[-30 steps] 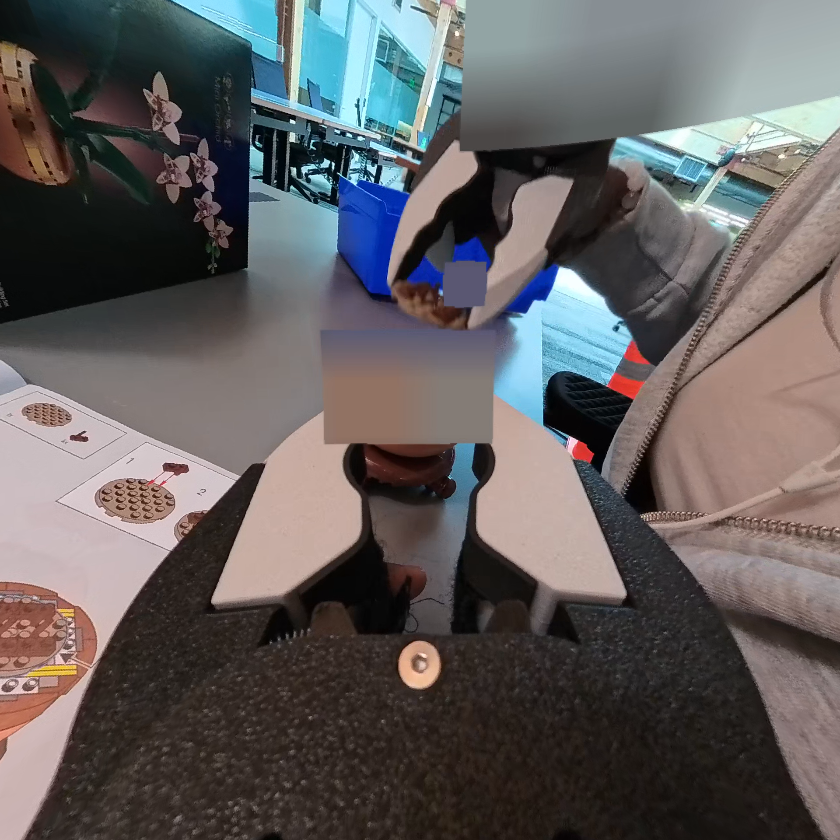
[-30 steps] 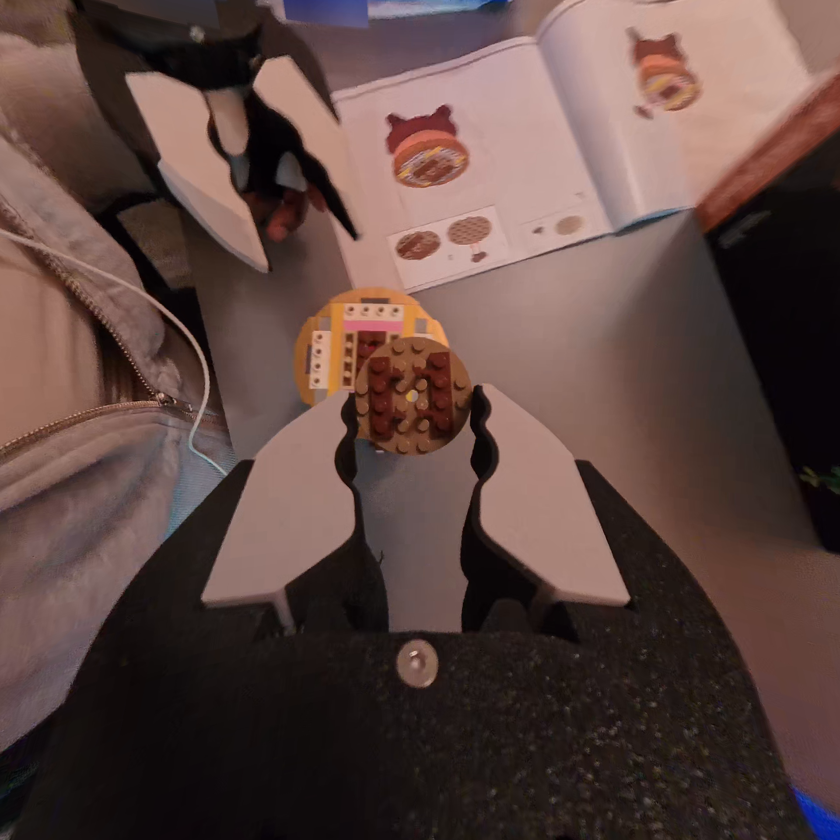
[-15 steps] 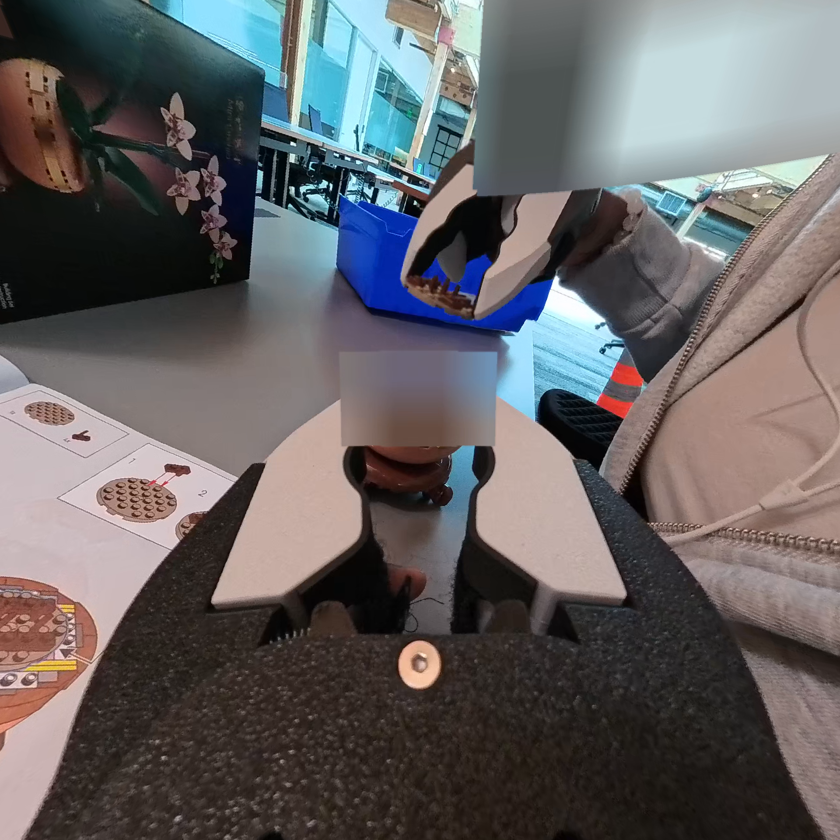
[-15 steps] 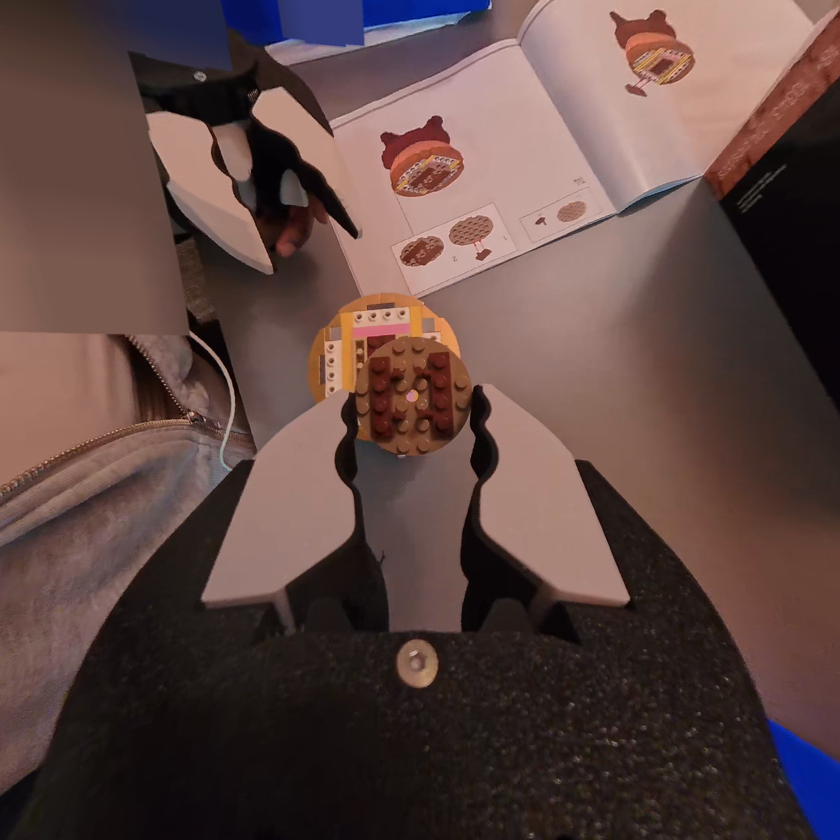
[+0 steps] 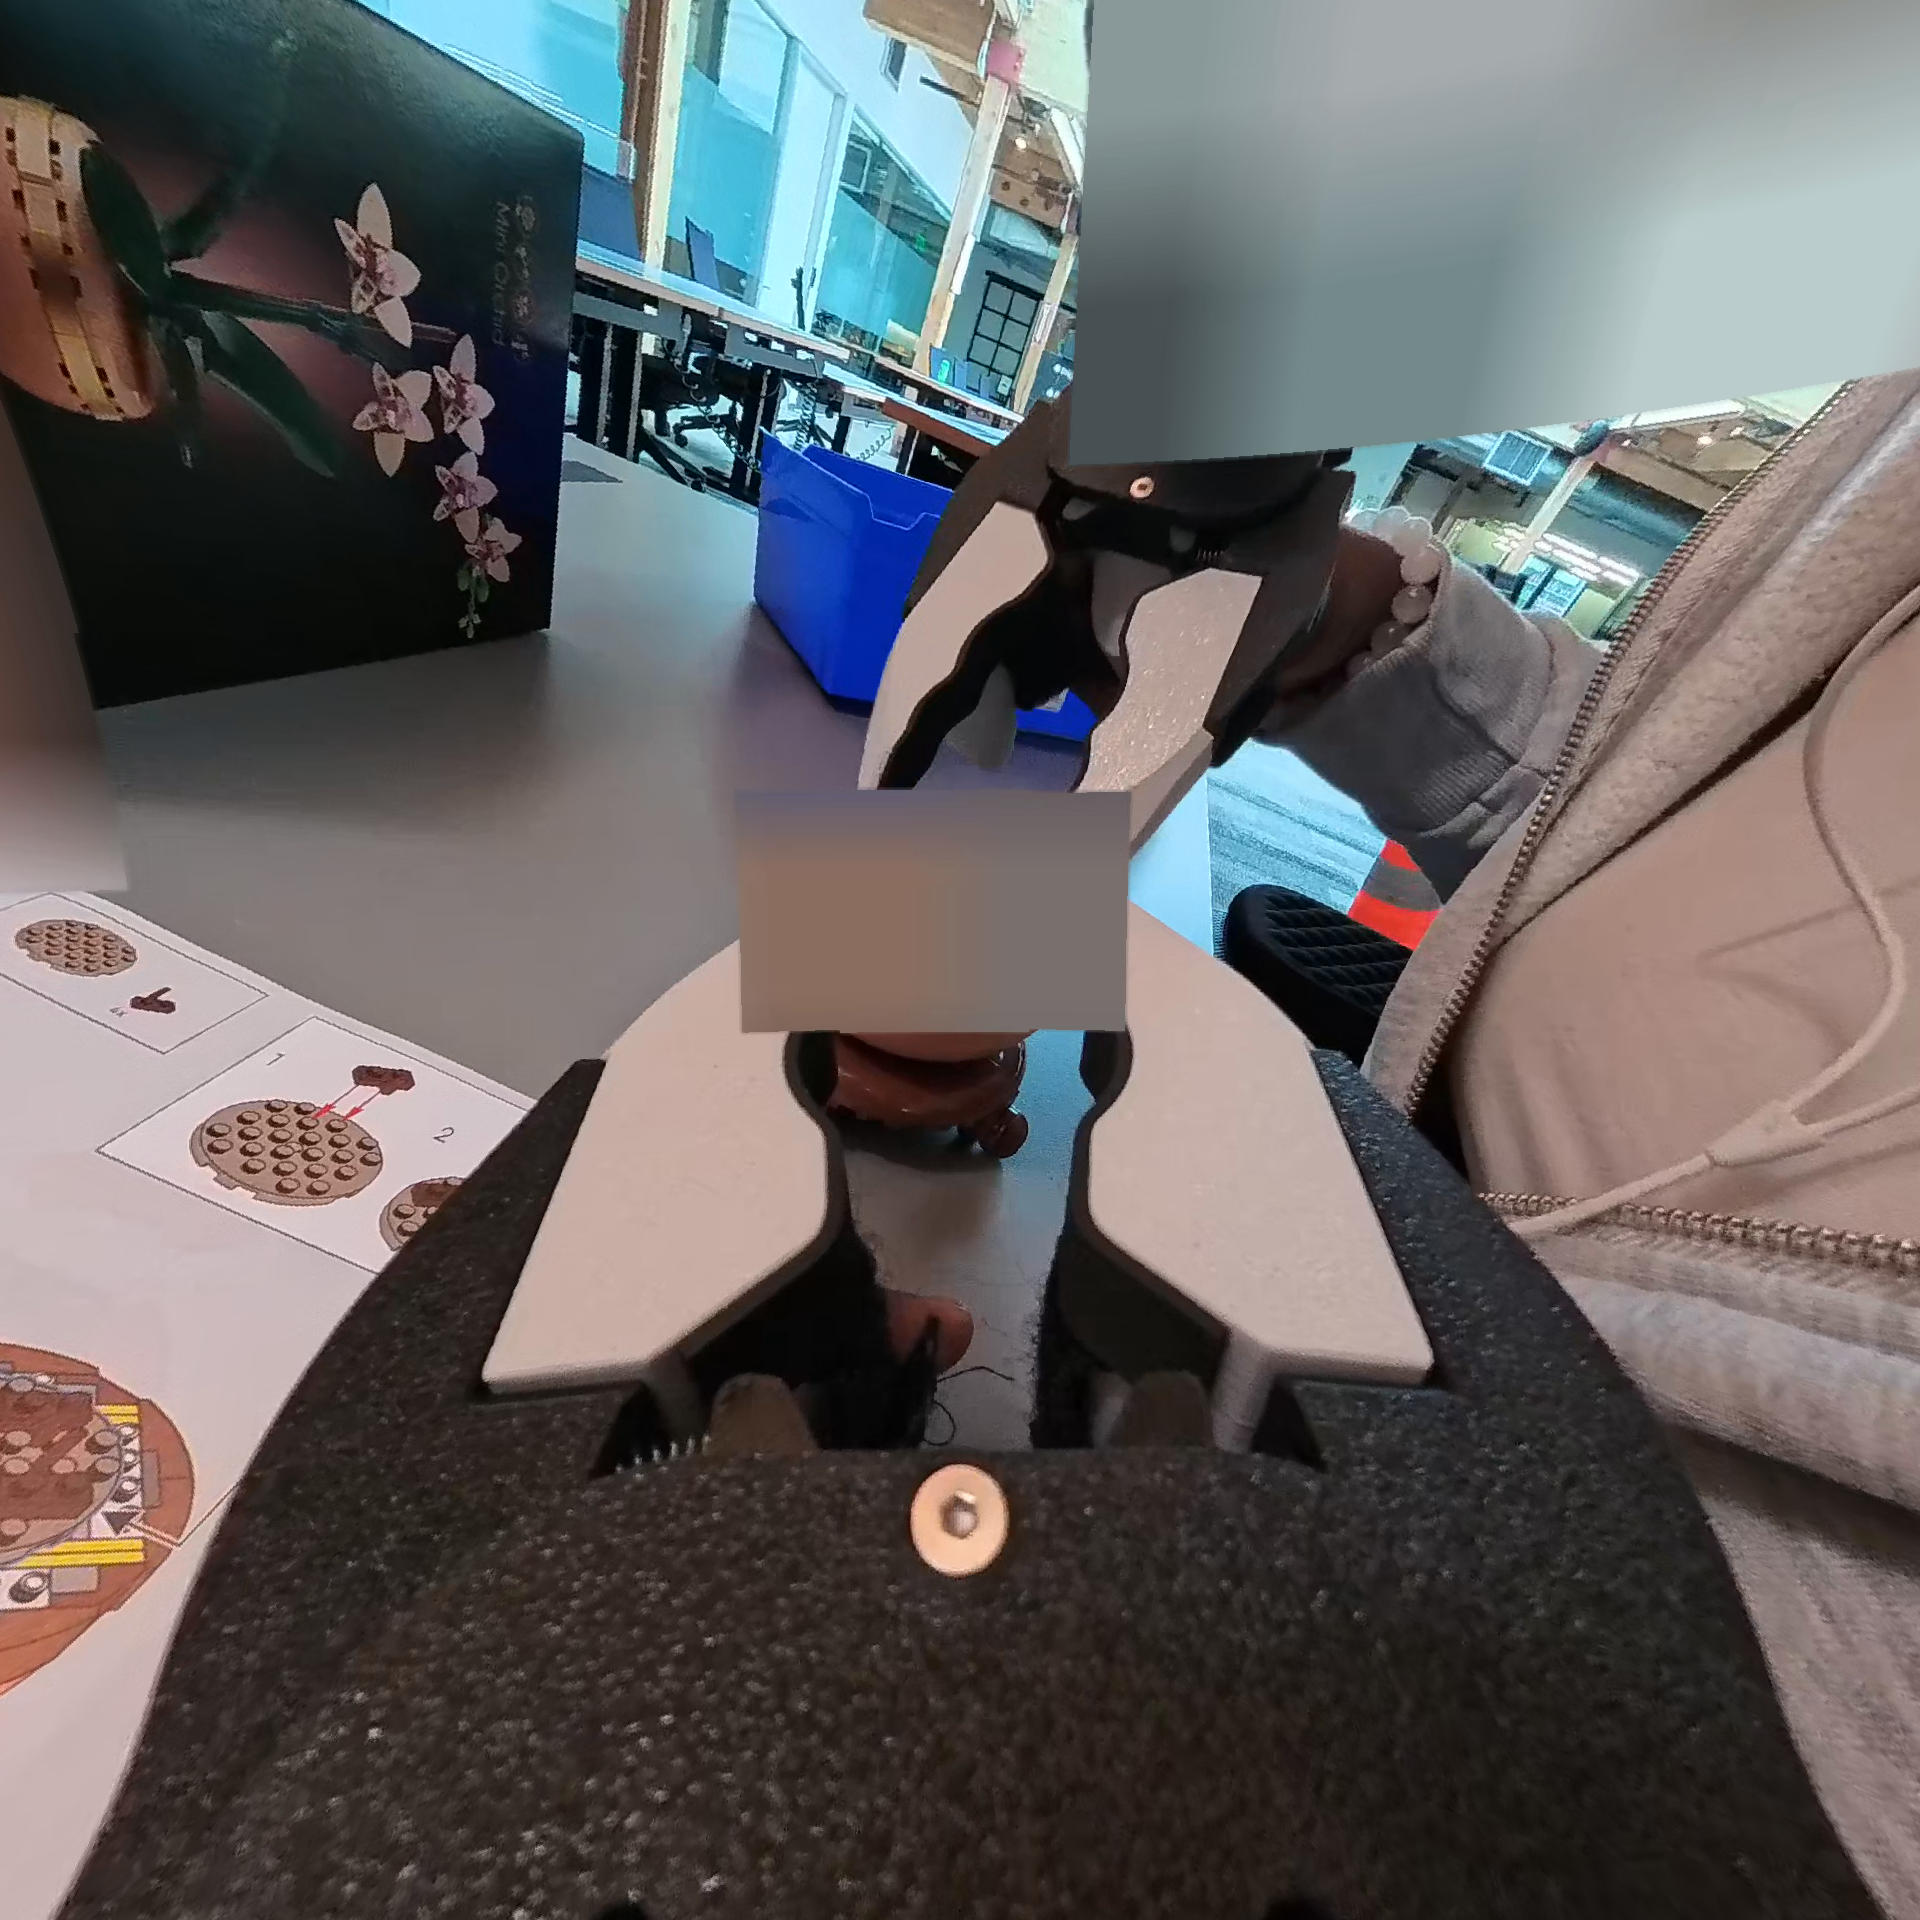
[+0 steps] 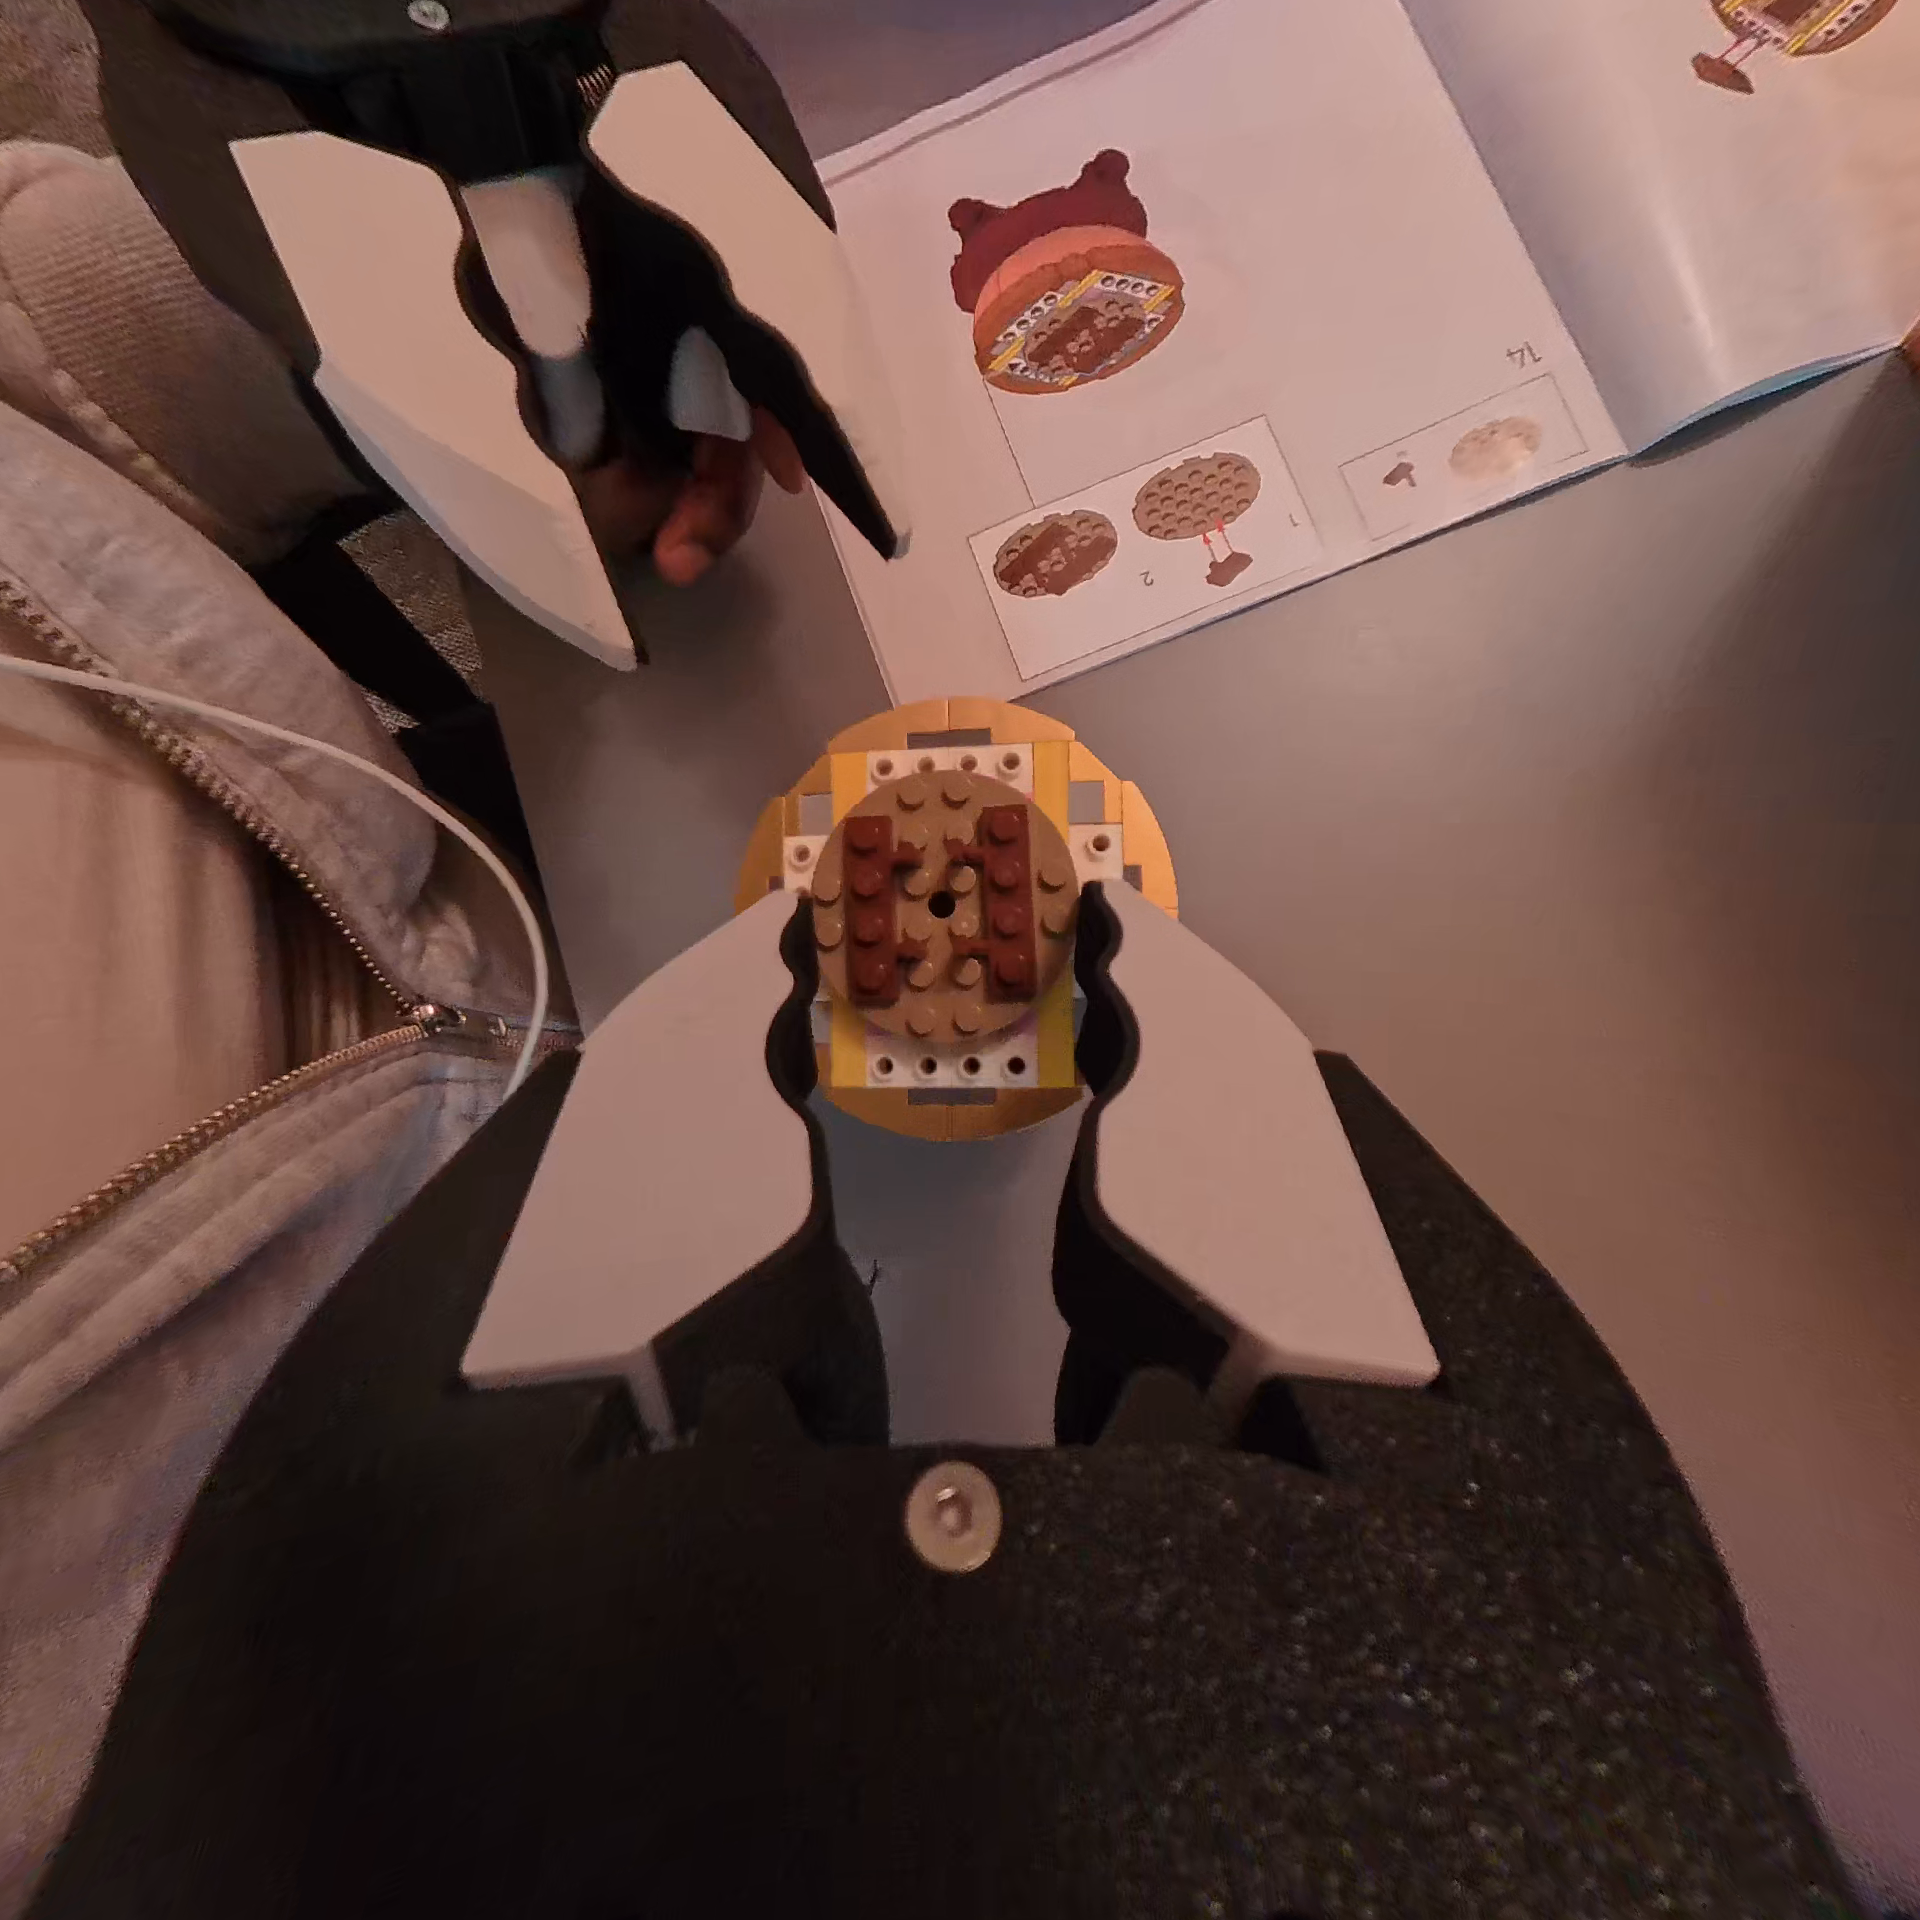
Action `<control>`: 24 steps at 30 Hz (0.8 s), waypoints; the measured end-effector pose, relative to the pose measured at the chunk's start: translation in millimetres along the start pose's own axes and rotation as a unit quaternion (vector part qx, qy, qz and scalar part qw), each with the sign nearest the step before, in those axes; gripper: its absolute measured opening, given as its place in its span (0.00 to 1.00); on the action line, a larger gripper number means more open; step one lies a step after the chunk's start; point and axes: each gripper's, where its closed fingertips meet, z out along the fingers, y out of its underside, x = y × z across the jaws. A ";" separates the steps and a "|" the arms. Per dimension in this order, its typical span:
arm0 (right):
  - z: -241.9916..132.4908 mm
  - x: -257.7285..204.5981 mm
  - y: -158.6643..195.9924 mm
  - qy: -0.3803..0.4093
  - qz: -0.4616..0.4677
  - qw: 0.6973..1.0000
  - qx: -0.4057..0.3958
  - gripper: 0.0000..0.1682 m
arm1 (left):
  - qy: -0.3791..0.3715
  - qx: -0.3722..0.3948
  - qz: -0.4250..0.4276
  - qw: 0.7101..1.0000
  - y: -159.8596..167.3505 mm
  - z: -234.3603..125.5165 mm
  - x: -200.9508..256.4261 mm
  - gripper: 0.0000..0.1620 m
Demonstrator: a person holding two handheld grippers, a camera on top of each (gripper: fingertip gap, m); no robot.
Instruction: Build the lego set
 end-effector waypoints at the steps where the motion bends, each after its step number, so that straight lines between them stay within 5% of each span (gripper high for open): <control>1: 0.8 -0.6 0.2 -0.001 0.000 1.000 -0.003 0.28 | 0.000 0.000 -0.001 1.000 -0.1 0.0 -0.1 0.27; 10: 2.1 -1.2 1.2 0.002 0.000 1.000 -0.010 0.28 | 0.004 -0.007 0.007 1.000 1.1 2.4 1.6 0.27; 24: 0.8 0.3 2.0 0.001 0.003 1.000 -0.003 0.28 | 0.011 -0.086 0.135 0.987 -0.1 24.0 6.9 0.24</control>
